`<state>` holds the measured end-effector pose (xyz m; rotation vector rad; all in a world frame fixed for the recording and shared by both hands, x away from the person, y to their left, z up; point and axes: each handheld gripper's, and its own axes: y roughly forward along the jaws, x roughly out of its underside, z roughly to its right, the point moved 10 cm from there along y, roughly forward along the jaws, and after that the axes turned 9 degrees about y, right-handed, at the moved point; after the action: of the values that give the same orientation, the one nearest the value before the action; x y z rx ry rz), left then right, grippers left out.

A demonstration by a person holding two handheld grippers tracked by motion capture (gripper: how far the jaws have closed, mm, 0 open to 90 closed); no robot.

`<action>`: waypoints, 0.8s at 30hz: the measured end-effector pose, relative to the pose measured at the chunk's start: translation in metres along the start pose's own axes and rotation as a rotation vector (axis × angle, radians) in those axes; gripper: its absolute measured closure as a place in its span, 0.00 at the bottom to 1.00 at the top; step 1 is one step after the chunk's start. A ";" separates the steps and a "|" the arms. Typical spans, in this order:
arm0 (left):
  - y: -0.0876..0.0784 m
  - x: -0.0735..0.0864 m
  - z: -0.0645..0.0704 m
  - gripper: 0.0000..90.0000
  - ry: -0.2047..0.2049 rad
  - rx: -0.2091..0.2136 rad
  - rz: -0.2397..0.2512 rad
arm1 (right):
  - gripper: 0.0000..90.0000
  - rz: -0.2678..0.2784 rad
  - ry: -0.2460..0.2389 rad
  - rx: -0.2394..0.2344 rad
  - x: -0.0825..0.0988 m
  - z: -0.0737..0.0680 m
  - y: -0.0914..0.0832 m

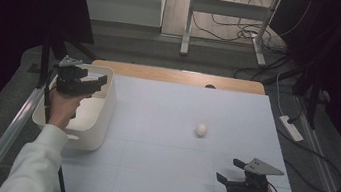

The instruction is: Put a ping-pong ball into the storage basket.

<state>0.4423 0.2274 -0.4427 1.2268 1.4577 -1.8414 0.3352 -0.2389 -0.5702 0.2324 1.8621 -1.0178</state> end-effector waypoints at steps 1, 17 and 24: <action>0.000 -0.001 0.003 0.23 0.008 0.010 0.003 | 0.16 0.003 0.003 -0.004 0.000 0.000 0.000; -0.004 -0.014 0.042 0.20 0.044 0.131 0.047 | 0.16 0.011 0.020 0.001 -0.003 0.002 0.001; -0.009 -0.017 0.061 0.20 0.064 0.180 0.058 | 0.16 0.014 0.033 0.004 -0.003 0.003 0.001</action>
<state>0.4225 0.1707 -0.4216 1.4108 1.2973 -1.9440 0.3391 -0.2393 -0.5684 0.2654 1.8863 -1.0137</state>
